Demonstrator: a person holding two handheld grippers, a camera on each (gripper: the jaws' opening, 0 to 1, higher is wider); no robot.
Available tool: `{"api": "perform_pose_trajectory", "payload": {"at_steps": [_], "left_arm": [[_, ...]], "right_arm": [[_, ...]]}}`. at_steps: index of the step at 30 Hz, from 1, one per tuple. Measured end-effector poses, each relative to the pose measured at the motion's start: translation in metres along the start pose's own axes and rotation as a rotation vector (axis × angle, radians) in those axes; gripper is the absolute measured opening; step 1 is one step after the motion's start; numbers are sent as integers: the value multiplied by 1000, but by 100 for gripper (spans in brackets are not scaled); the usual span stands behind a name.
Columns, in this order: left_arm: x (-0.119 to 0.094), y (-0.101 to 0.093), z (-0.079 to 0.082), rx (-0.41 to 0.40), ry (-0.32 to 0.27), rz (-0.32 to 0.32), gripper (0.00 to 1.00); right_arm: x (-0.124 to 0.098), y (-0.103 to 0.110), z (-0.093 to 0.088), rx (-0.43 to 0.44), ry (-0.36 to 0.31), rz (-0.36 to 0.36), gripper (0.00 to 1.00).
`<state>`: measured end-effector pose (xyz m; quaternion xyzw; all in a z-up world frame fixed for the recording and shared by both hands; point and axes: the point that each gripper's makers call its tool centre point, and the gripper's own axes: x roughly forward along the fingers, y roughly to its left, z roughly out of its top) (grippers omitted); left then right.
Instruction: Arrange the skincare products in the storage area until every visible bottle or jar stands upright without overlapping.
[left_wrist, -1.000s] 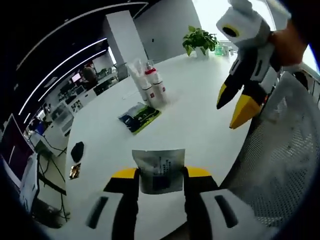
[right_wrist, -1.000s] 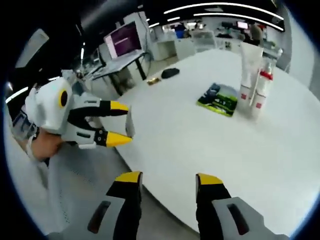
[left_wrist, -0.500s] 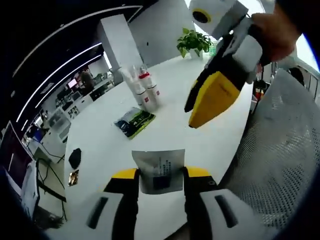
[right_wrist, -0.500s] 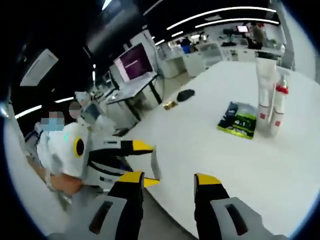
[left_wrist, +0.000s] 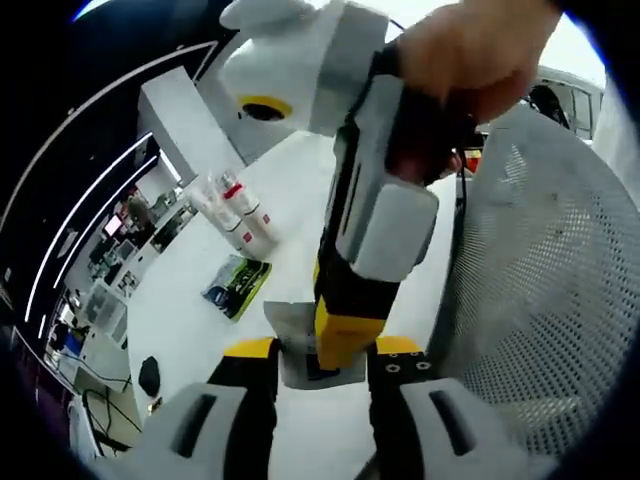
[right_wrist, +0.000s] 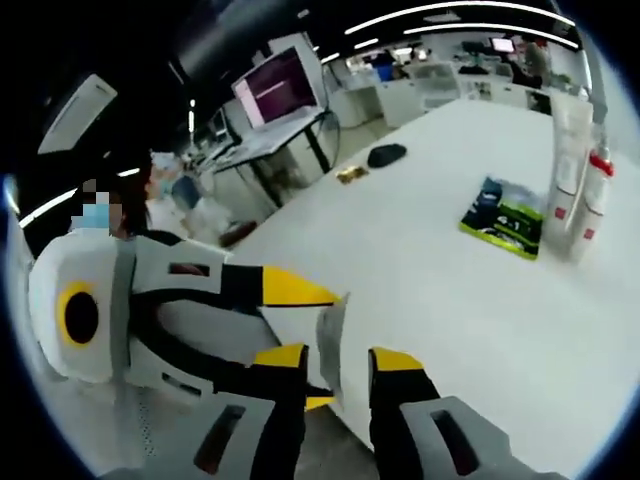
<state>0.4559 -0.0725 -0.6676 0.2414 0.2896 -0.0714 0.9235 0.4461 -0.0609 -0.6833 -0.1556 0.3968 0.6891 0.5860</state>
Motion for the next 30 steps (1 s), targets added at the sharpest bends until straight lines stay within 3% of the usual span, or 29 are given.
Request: {"api": "perform_pose_trajectory", "payload": {"at_steps": [2,4,9,10,12,14,15,16,19,22,24,25,27,29,30], "left_arm": [[0,0,1,-16,-13,-9,33],[-4,5,6,-45,-43,-3,35],[-12,-7,23,-177,-143,-138,51],[-15,-2,29,-263,-175,-141,53],[-20,2,32,-362,-202,-191,46],[-23,9,32,-436,-215,-195,41],[-25,19,28,-522,-204,-181,42],[-27,30,29,-598,-230,-159,44],[-31,44,37,-847,-329,-207,48],[-38,43,51,-1084,-392,-340,50],[-45,48,66,-1231,-494,-447,50],[-47,49,70,-1289,-510,-462,49],[-48,50,69,-1302,-527,-455,40],[-47,48,65,-1278,-507,-432,30],[-50,45,67,-1260,-508,-450,26]], "right_arm": [[0,10,-4,35,11,55,2],[-2,3,-1,9,-27,9,0],[-14,-3,6,112,-128,32,0],[-20,-4,10,147,-167,49,0],[-34,-3,23,238,-273,94,0],[-49,-7,36,359,-382,146,0],[-55,-8,41,400,-428,168,0],[-61,-8,46,417,-462,192,0],[-77,-7,55,469,-545,252,0],[-89,5,66,497,-619,340,0],[-94,14,70,502,-641,391,0],[-94,17,71,499,-643,406,0],[-95,25,73,481,-644,426,0],[-95,36,75,492,-640,469,0],[-92,31,73,484,-635,437,0]]}}
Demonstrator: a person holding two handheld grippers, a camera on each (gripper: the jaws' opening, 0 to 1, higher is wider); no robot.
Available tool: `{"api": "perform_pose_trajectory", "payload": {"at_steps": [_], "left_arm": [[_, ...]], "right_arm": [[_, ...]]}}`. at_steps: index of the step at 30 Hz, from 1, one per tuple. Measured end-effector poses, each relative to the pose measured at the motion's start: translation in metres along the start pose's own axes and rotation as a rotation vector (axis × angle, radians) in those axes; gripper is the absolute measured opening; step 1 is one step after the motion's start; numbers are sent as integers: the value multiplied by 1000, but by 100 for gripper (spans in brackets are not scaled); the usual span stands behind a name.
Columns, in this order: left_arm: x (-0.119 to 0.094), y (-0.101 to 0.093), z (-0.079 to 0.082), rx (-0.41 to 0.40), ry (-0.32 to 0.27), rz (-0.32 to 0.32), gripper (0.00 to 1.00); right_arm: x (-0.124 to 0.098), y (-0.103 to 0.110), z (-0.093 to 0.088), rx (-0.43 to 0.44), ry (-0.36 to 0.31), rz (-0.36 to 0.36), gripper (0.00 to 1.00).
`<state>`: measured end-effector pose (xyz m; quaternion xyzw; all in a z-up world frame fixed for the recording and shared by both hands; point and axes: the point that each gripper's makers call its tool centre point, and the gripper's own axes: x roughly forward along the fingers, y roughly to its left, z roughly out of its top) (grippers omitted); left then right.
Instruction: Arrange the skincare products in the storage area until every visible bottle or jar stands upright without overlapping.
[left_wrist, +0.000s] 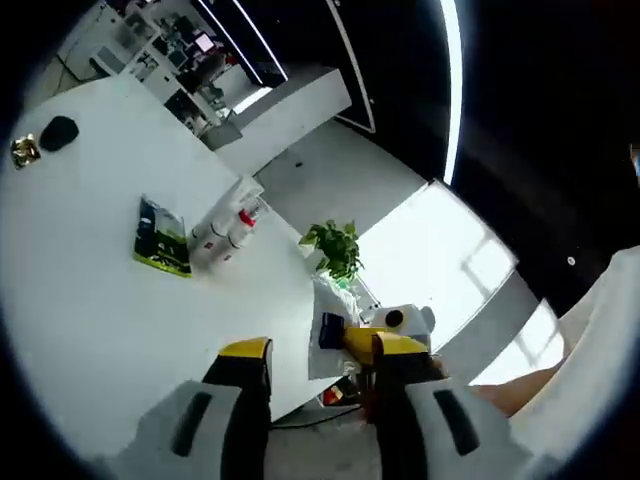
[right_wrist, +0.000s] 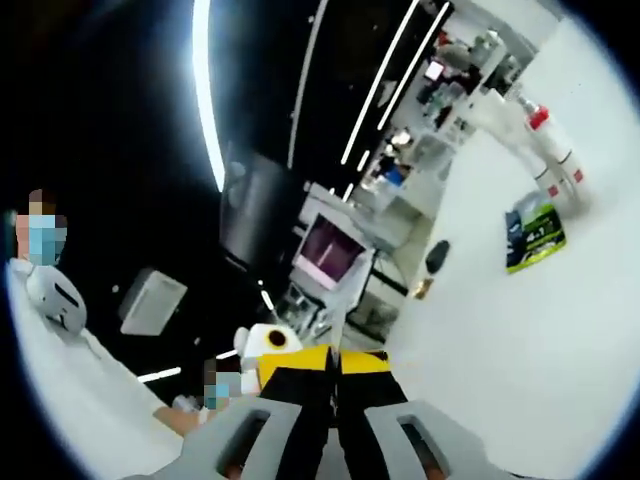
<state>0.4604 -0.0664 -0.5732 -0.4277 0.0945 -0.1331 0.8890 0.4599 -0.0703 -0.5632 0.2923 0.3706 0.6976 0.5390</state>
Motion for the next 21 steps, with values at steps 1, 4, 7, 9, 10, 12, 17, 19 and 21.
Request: {"api": "perform_pose_trajectory", "payload": {"at_steps": [1,4,7,9,10,12,17,19,21], "left_arm": [[-1,-4,-1,-2,14,-26,21],[-7,-10,1,-43,-8,-57,10],[-12,-15,3,-81,-26,-84,5],[-14,-15,2,-73,-19,-81,5],[-15,-15,1,-72,-19,-82,4],[-17,-15,1,-81,-18,-86,4],[-23,-18,3,-92,-23,-100,0],[-24,-18,3,-88,-23,-98,0],[-26,-16,3,-96,-19,-89,0]], "right_arm": [[0,-1,-1,6,4,1,0],[1,7,1,75,-31,58,0],[2,11,-1,96,-50,76,0],[3,11,-6,98,-56,73,0],[3,10,-6,107,-61,79,0],[3,13,-8,143,-80,99,0],[5,18,-8,181,-102,126,0],[7,19,-8,177,-96,126,0],[9,21,-7,170,-93,129,0]]}}
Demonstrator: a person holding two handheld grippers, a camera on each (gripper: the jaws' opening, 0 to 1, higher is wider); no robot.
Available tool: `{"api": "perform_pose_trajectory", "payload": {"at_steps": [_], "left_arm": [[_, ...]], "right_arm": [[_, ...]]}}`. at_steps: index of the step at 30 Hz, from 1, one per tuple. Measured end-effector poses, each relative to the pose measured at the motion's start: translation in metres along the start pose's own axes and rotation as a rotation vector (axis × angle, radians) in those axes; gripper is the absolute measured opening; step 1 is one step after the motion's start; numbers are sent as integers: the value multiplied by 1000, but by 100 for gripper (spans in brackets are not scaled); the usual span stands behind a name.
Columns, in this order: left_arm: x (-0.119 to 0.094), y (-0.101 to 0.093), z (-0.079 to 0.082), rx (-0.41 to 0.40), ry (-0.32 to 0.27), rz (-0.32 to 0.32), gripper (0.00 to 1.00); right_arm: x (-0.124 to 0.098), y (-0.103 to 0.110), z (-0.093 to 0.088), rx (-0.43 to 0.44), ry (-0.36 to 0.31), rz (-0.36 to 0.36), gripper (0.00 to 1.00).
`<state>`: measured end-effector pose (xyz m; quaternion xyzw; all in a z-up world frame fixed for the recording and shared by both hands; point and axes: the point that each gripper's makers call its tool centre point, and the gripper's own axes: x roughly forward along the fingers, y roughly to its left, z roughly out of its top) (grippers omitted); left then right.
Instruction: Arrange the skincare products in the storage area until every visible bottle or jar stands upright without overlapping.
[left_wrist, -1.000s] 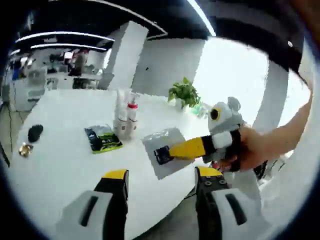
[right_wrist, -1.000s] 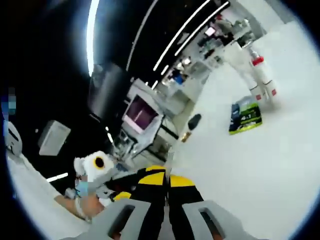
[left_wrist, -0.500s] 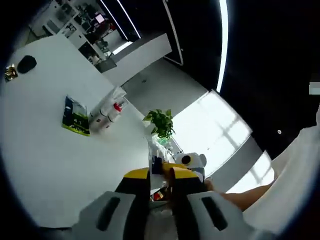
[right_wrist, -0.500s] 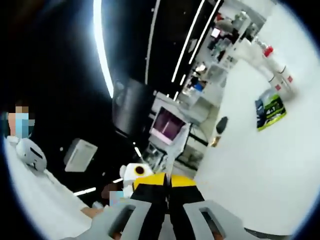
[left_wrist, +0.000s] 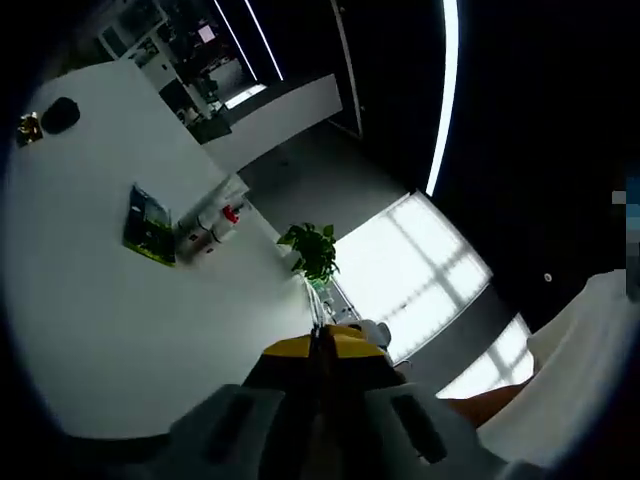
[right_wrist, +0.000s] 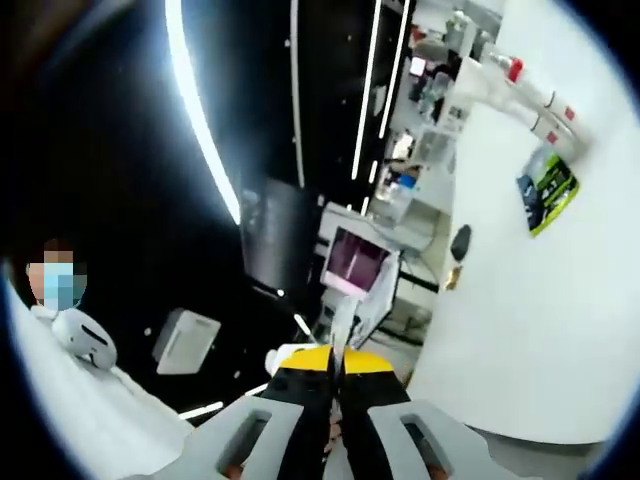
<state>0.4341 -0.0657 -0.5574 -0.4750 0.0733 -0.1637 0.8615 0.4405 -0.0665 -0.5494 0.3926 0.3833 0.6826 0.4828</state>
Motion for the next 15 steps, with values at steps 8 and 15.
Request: {"api": "perform_pose_trajectory", "payload": {"at_steps": [8,15], "left_arm": [[-7,-6,-8,-26,37,-16,0],[-8,-8,-10,-67,58,-24,0]], "right_arm": [[1,5,12,-45,-20,16,6],[5,7,15,-110,37,17,0]]}}
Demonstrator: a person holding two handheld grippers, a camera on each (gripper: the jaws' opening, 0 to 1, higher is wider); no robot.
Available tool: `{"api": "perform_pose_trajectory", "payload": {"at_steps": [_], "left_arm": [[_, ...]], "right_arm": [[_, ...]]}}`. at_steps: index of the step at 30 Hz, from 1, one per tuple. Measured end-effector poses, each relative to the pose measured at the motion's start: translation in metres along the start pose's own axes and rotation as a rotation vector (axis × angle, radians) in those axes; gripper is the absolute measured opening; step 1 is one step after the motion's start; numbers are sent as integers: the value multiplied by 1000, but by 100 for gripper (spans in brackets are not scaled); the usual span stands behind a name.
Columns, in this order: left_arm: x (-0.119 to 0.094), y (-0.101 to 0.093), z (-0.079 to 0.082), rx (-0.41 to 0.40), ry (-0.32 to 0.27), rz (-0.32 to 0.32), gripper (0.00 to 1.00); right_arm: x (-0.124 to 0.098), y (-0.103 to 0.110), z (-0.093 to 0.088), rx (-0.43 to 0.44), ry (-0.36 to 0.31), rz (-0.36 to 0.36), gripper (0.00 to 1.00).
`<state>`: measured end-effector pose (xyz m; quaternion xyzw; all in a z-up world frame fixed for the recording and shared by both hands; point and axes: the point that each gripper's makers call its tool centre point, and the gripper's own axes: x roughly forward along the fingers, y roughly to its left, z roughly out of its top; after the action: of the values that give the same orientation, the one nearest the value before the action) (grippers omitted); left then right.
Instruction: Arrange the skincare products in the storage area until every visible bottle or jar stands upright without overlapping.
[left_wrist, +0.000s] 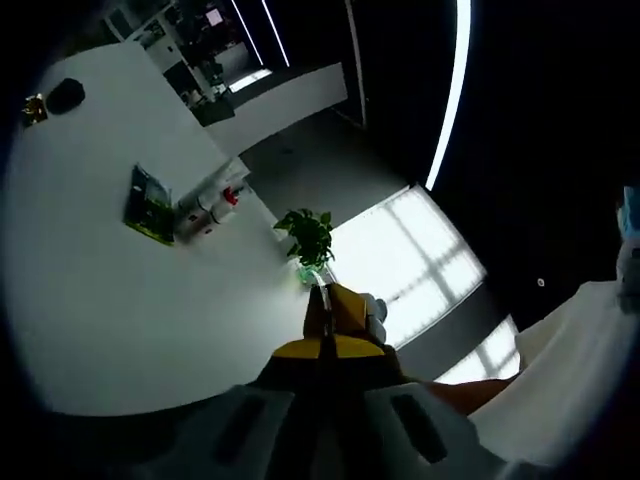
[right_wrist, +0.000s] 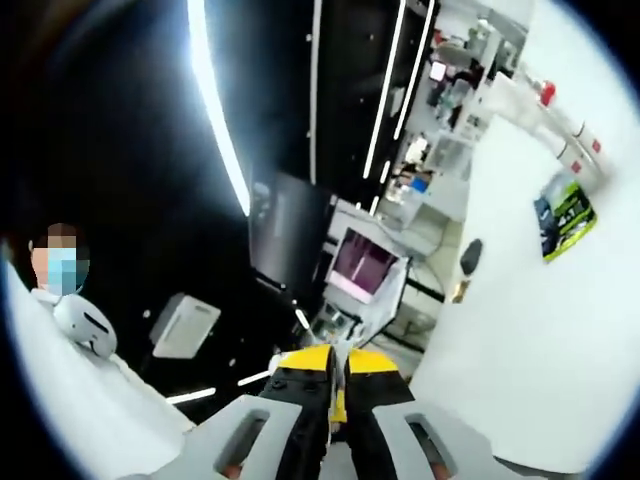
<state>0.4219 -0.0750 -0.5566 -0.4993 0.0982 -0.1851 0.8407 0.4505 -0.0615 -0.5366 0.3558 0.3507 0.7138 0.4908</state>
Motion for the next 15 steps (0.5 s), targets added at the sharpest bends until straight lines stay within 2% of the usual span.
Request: {"api": "perform_pose_trajectory", "payload": {"at_steps": [1,2,6,13,15], "left_arm": [[0,1,0,-2,-1,1,0],[1,1,1,-6,-1,3,0],[4,3,4,10,-24,14,0],[10,3,2,-1,-5,14,0],[9,5,3,53,16,31,0]], "right_arm": [[0,-5,0,-69,14,-32,0],[1,-4,0,-83,9,-39,0],[0,0,7,-79,-25,-19,0],[0,-1,14,-33,-78,-15,0],[0,3,14,-15,-80,8,0]]}}
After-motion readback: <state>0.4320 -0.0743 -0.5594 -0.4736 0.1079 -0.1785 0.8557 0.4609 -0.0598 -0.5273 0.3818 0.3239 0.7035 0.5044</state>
